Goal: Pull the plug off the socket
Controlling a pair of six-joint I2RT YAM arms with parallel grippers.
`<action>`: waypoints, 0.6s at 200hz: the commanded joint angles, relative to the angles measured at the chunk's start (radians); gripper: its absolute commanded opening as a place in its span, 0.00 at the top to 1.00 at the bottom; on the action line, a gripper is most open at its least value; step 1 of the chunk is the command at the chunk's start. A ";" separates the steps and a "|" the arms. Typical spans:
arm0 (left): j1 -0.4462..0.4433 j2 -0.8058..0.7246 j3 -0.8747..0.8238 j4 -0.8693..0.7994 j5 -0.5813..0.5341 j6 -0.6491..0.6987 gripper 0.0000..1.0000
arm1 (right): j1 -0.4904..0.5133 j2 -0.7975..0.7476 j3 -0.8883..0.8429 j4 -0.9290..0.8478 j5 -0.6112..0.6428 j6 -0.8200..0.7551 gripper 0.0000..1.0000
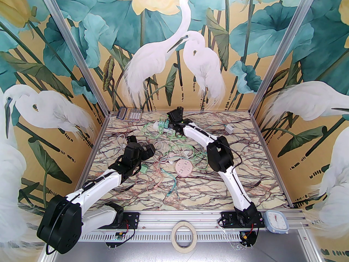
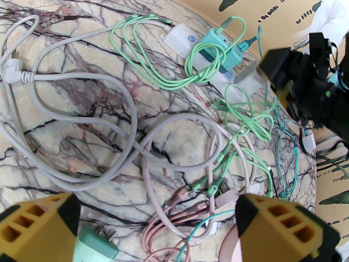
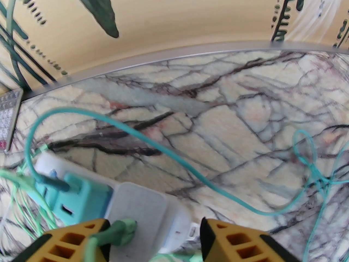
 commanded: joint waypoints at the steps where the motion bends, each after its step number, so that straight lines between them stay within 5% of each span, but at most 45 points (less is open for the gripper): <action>1: -0.006 -0.001 0.008 0.015 -0.021 -0.002 0.01 | -0.001 0.067 0.054 -0.046 -0.018 0.017 0.38; 120: -0.005 0.024 0.015 0.019 -0.008 -0.008 0.00 | 0.043 0.097 0.126 -0.019 -0.018 0.033 0.28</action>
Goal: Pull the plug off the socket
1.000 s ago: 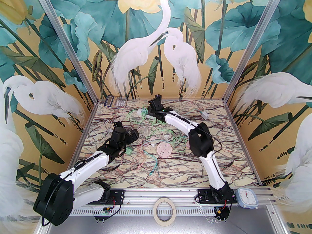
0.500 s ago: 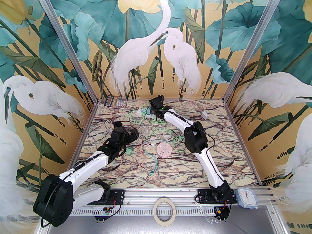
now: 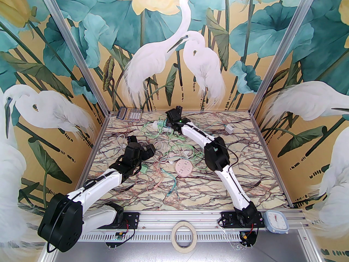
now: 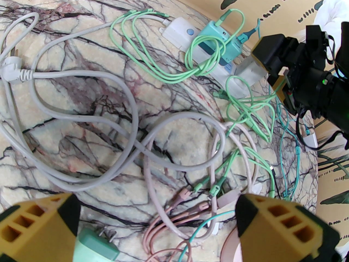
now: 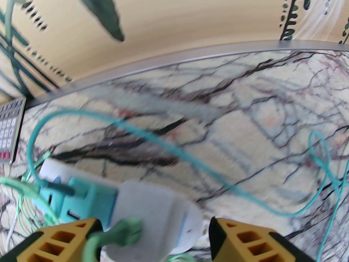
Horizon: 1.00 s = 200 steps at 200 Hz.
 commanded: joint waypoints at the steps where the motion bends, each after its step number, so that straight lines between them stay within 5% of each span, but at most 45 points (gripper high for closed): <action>1: -0.005 0.008 0.015 0.011 -0.010 -0.008 0.00 | 0.017 0.026 0.019 0.022 -0.011 0.004 0.28; 105: -0.004 0.028 0.023 0.013 0.008 -0.011 0.01 | -0.029 0.051 0.013 -0.025 0.081 -0.038 0.45; 145: -0.006 0.035 0.023 0.019 0.013 -0.012 0.01 | -0.044 0.078 0.040 -0.047 0.049 -0.077 0.37; 200: -0.006 0.052 0.026 0.025 0.019 -0.006 0.01 | -0.046 -0.041 -0.139 0.026 0.099 -0.190 0.63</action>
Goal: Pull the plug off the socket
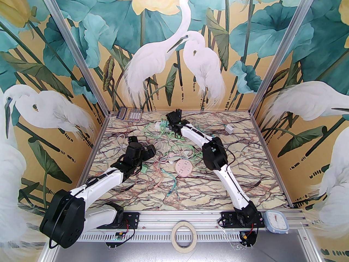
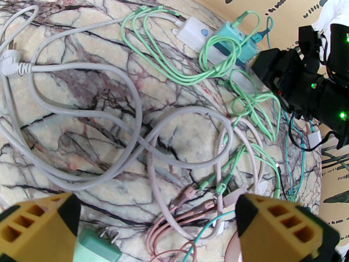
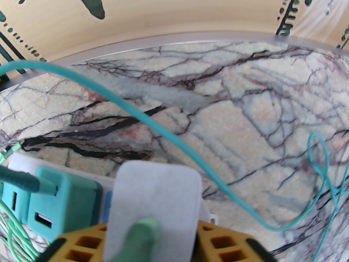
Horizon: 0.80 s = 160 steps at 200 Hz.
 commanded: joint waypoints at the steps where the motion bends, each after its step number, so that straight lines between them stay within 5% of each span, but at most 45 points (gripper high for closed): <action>1: -0.006 0.011 0.024 0.019 0.015 -0.005 0.01 | -0.011 -0.088 -0.127 0.031 0.039 -0.084 0.63; 80: -0.005 0.038 0.024 0.079 0.113 0.049 0.01 | -0.053 -0.541 -0.828 0.319 -0.081 -0.219 0.65; 160: -0.127 0.245 0.239 0.114 0.209 0.048 0.04 | -0.194 -0.765 -1.157 0.441 -0.226 -0.251 0.63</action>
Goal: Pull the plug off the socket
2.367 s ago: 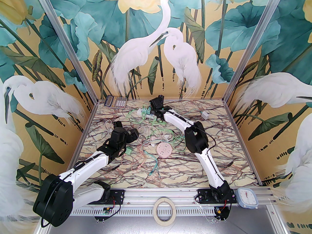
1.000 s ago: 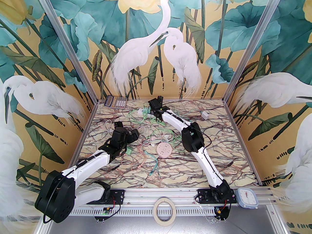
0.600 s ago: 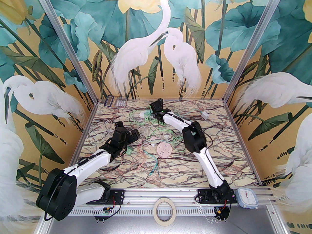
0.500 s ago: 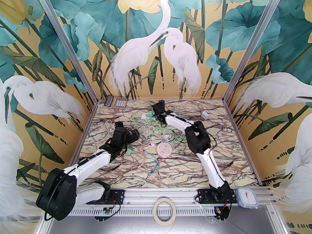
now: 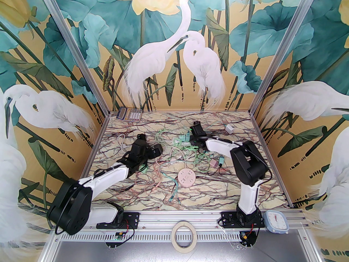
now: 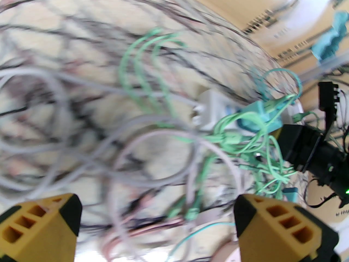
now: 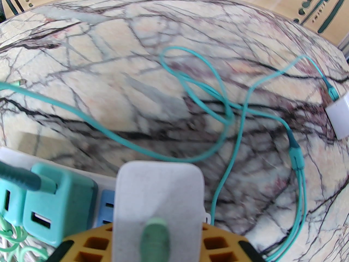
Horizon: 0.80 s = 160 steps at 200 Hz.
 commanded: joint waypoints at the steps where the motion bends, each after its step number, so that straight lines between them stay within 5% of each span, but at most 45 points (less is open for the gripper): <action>1: -0.051 0.075 0.110 0.030 0.053 0.029 0.04 | -0.049 -0.070 -0.053 0.071 -0.066 -0.013 0.63; 65: -0.111 0.422 0.467 -0.062 0.161 0.159 0.27 | -0.063 -0.131 -0.062 0.079 -0.098 -0.006 0.60; 96: -0.109 0.576 0.646 -0.218 0.068 0.178 0.39 | -0.061 -0.135 -0.073 0.092 -0.093 -0.005 0.59; 112: -0.091 0.607 0.683 -0.231 0.034 0.139 0.41 | -0.060 -0.125 -0.089 0.111 -0.096 0.001 0.59; 160: -0.040 0.717 0.821 -0.313 0.196 0.119 0.40 | -0.058 -0.087 -0.121 0.148 -0.090 0.011 0.59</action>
